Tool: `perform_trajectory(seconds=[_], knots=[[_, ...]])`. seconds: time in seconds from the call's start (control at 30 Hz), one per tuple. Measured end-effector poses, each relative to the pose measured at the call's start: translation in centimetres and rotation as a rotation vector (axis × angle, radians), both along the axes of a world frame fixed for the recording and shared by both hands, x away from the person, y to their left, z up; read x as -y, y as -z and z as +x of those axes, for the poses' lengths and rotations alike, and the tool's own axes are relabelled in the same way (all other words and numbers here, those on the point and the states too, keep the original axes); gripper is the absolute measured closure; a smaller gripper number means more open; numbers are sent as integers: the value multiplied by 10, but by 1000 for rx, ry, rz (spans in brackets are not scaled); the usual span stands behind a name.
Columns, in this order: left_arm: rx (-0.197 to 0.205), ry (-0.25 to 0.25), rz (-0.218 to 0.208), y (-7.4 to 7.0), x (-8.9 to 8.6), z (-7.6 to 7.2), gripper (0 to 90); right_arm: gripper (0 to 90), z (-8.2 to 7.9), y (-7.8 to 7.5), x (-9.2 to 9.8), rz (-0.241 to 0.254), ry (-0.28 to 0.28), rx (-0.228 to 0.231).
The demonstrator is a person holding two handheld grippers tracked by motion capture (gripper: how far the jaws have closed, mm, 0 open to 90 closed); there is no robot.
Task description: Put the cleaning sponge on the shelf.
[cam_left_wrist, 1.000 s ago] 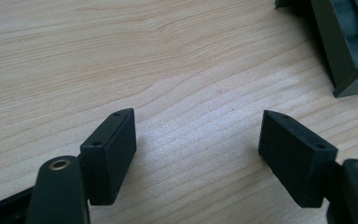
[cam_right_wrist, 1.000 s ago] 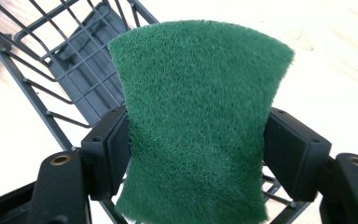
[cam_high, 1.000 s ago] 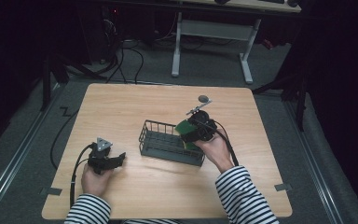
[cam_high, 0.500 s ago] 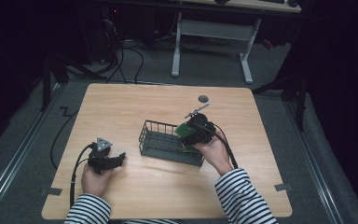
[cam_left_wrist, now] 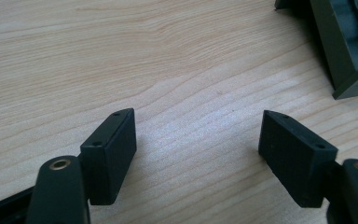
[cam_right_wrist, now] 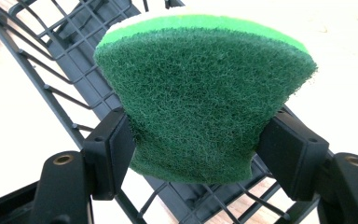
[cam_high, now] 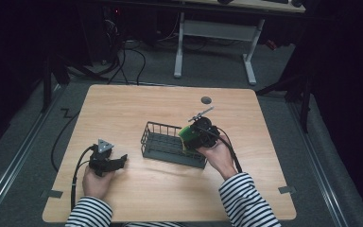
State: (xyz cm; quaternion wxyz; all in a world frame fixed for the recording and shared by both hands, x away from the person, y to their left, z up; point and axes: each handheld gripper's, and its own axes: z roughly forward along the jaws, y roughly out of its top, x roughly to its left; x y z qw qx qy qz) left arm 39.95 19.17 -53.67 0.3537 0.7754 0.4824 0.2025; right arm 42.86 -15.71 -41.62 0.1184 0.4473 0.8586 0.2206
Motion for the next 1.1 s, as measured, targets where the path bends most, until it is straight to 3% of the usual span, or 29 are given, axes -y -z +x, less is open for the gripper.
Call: perform_trajectory(seconds=[0.33, 0.53, 0.73, 0.97, 1.1], knots=[[1, -1, 6, 0, 1, 0, 282, 300, -3, -2, 2, -8, -6, -15], [1, 0, 5, 0, 1, 0, 281, 247, -1, 1, -1, 10, -1, -21], [2, -1, 9, 0, 1, 0, 282, 211, -4, -2, 2, 28, 13, 27], [2, -1, 10, 0, 1, 0, 282, 200, -8, -4, 14, 111, 5, 32], [1, -1, 10, 0, 1, 0, 283, 219, -8, -1, 18, 125, 24, 45]])
